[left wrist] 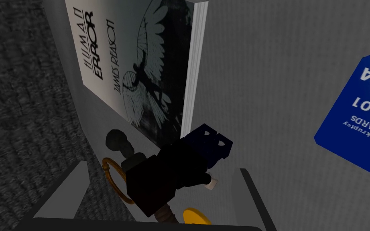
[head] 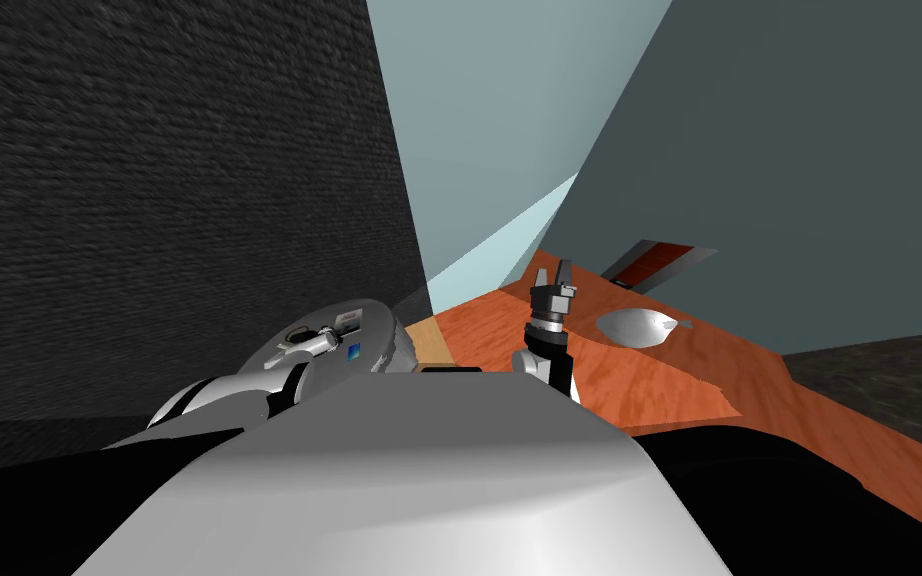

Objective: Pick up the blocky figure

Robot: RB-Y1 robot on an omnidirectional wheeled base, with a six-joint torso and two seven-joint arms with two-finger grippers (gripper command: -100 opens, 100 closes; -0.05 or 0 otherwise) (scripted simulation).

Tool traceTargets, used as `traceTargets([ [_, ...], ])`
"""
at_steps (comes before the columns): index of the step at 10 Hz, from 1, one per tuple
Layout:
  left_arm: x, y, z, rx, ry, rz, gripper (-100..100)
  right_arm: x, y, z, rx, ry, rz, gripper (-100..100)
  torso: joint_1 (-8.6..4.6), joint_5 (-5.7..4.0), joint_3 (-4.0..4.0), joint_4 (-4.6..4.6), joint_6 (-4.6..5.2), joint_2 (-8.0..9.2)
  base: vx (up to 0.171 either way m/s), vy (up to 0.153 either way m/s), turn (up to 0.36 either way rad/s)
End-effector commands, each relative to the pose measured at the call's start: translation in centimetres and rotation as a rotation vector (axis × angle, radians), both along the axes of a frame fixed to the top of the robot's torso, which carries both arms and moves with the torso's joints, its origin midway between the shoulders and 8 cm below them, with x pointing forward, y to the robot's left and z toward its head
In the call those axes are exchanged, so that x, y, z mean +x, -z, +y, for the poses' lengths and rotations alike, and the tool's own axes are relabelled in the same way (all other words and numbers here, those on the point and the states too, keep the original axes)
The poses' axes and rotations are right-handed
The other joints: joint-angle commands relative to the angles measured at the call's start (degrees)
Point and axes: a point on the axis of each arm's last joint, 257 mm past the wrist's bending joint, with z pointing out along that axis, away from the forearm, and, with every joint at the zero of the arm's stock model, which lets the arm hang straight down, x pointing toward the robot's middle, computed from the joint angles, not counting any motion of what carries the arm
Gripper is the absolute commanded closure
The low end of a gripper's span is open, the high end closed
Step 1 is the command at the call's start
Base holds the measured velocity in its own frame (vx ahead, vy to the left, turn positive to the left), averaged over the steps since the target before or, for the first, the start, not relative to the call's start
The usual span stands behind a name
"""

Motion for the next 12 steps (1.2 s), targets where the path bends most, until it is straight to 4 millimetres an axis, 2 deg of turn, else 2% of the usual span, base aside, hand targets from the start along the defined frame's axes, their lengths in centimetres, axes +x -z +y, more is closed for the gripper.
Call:
traceTargets([
  [1,0.2,0.0,-0.1,-0.011,-0.017,-0.012,-100,0.0,0.0,0.0,0.0,0.0,0.0,0,0.0,0.0,0.0,0.0,0.0,0.0,0.002,0.012,-0.006],
  [2,1.0,0.1,-0.9,0.003,0.012,0.002,-100,0.0,0.0,0.0,0.0,0.0,0.0,0,-0.04,-0.01,-0.01,0.0,0.0,-0.01,0.001,0.026,0.073],
  [5,1.0,0.1,-0.9,-0.01,-0.008,-0.012,-100,0.0,0.0,0.0,0.0,0.0,0.0,0,-0.05,-0.01,0.0,0.0,0.0,-0.01,0.0,0.011,0.005],
  [6,1.8,0.2,-1.7,0.001,0.02,-0.002,-100,0.0,0.0,0.0,0.0,0.0,0.0,0,-0.09,-0.02,0.0,0.0,0.0,0.0,-0.001,0.019,0.07],
  [8,1.8,0.2,-1.7,-0.009,0.002,-0.013,-100,0.0,0.0,0.0,0.0,0.0,0.0,0,-0.02,0.0,-0.01,0.0,0.0,-0.01,0.0,0.019,0.012],
  [9,2.6,0.3,-2.5,0.006,0.032,-0.001,-100,0.0,0.0,0.0,0.0,0.0,0.0,0,-0.04,-0.01,0.0,0.0,0.0,0.0,-0.003,0.026,0.064],
  [12,2.6,0.3,-2.5,-0.006,0.014,-0.013,-100,0.0,0.0,0.0,0.0,0.0,0.0,0,-0.05,-0.01,0.0,0.0,0.0,0.0,0.0,0.012,0.009],
])
